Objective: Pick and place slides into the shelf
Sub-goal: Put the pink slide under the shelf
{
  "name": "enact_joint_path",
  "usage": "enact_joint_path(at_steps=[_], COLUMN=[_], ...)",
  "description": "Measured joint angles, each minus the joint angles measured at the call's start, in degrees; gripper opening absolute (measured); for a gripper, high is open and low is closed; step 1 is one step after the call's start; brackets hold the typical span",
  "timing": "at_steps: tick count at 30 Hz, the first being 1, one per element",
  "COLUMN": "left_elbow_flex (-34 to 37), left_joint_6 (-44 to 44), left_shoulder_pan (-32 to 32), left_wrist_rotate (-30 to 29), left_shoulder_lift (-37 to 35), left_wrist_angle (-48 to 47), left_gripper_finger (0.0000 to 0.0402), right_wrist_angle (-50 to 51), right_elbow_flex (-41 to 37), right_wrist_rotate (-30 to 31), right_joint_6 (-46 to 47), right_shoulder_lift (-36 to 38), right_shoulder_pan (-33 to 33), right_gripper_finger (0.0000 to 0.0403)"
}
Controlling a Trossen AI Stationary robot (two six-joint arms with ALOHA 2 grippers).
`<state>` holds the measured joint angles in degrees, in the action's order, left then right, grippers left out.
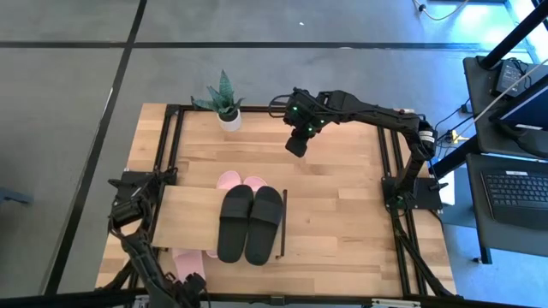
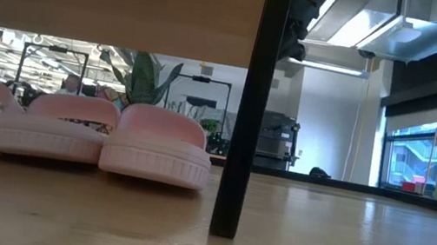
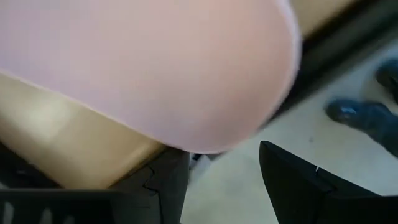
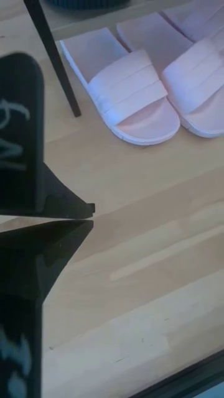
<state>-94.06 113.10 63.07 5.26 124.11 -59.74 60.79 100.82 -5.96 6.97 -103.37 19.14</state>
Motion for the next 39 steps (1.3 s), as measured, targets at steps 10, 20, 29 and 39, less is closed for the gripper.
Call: enact_joint_path(at_steps=[10,20,29,39], left_elbow_flex=[0.0,0.0,0.0,0.0], left_joint_6=[2.3,4.2,6.9,5.3], left_shoulder_pan=[-1.6,-2.2,-4.4,-6.2], left_wrist_rotate=[6.3,6.4,6.4,8.6], left_shoulder_lift=[0.0,-0.1,-0.1,-0.1], left_wrist_angle=[-10.1,-14.0,-20.8,-23.7], left_gripper_finger=[0.0185,0.0185,0.0185,0.0185], right_wrist_angle=[-0.2,-0.2,-0.2,-0.2], right_elbow_flex=[0.0,0.0,0.0,0.0], right_wrist_rotate=[0.0,0.0,0.0,0.0], right_joint_6=[0.0,-0.2,-0.2,-0.9], right_shoulder_lift=[0.0,0.0,0.0,0.0], right_shoulder_pan=[0.0,0.0,0.0,0.0], right_gripper_finger=[0.0019,0.0019,0.0019,0.0019])
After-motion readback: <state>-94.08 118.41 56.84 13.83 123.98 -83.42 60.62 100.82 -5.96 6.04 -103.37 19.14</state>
